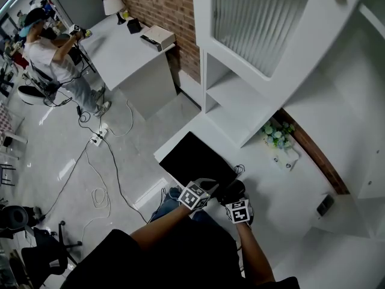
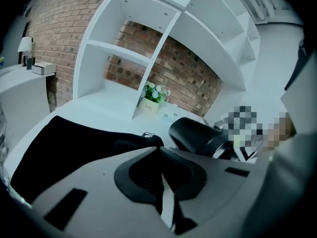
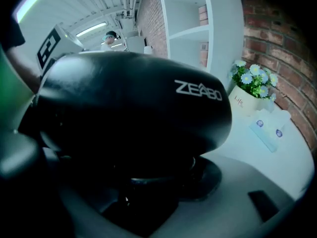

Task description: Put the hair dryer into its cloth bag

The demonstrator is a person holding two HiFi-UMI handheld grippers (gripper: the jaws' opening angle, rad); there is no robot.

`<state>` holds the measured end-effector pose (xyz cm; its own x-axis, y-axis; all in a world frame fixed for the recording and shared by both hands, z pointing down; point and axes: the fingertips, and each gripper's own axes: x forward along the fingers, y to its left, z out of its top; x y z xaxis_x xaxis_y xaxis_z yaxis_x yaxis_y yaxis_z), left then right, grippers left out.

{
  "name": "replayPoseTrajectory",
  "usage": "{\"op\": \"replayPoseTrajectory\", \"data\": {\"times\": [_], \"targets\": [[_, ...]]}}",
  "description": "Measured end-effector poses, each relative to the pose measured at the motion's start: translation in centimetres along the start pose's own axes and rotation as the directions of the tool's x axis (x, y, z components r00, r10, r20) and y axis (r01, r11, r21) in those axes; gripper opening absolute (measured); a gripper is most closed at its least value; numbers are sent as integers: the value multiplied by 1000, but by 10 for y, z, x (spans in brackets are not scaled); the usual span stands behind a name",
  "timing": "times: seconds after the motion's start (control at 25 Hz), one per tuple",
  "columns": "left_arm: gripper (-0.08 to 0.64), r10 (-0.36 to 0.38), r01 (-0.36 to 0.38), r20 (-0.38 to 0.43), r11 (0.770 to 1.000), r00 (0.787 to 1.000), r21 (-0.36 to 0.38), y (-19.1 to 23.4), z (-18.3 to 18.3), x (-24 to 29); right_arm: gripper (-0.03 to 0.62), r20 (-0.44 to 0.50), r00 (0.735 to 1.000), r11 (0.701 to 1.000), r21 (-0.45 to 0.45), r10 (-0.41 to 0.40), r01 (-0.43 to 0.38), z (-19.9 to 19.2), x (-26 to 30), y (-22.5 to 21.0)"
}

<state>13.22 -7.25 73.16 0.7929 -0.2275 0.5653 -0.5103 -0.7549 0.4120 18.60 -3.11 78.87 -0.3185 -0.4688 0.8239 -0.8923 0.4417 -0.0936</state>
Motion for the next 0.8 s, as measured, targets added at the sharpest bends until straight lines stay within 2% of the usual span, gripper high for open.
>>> {"op": "replayPoseTrajectory", "data": {"times": [0.16,0.4,0.64,0.8], "targets": [[28,-11,12,25,1000,1000,-22,-1,3,-3,268,-99,995,998,-57,28,-34,-13,19,6],[28,-30,35,71,998,997,-60,-4,12,-7,270,-224,974,997,-62,34,-49,-21,33,14],[28,-84,88,121,996,989,-28,-11,15,-10,270,-278,960,996,-60,43,-62,-20,47,14],[28,-76,81,114,996,991,-38,-7,13,-12,270,-296,955,994,-90,29,-58,-14,54,14]]}}
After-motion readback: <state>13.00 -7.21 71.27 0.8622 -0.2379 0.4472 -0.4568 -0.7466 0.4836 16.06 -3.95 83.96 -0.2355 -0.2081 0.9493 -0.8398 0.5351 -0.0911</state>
